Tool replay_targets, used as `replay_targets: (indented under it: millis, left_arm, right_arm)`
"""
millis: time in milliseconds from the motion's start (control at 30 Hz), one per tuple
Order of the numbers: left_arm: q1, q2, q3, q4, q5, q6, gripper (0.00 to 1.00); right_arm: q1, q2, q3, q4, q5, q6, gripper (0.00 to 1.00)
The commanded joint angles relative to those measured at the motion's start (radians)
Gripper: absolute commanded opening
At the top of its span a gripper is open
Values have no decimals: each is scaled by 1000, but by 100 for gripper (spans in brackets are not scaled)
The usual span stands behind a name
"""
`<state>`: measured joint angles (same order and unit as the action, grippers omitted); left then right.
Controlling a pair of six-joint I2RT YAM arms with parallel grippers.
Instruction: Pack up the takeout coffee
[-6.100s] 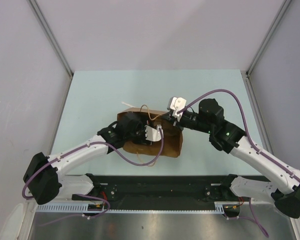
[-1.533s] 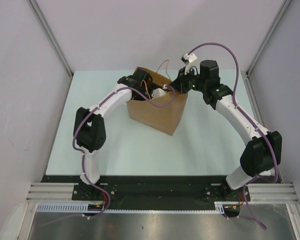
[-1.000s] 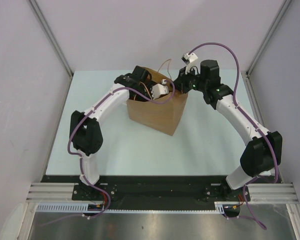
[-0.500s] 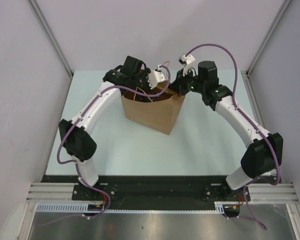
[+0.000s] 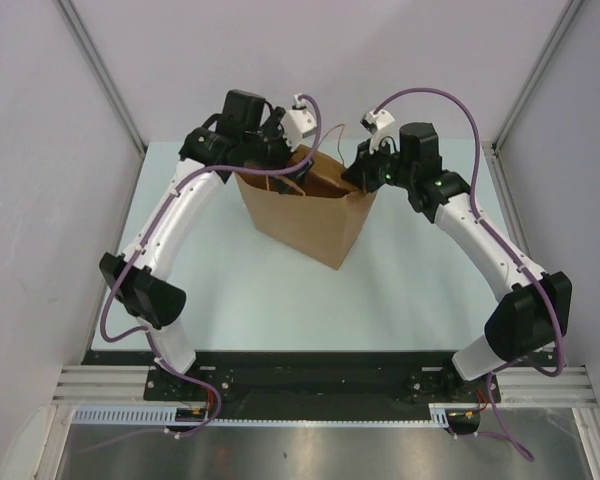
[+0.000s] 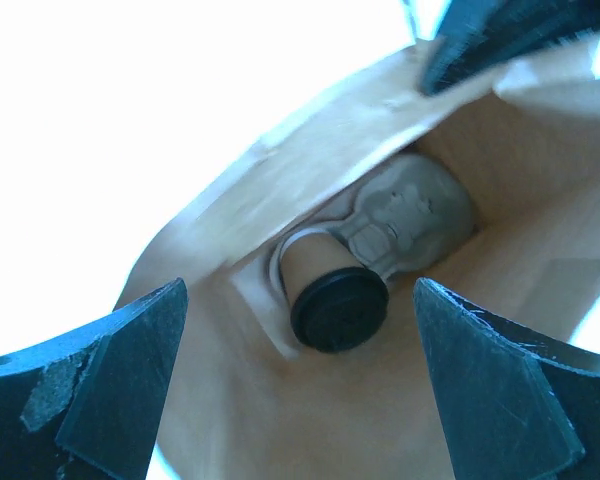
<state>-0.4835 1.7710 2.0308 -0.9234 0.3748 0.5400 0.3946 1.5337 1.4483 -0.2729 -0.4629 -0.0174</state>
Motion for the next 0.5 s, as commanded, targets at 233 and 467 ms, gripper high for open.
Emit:
replay_targets:
  millis: [233,467]
  left_arm:
    - [68,-31,230,79,19,-241,100]
    - [193,-25,180,219,-86,-435,100]
  right_arm:
    - [-100,-104,-5,-169,104,56,0]
    - [-190,-122,-12,-196,145,114,0]
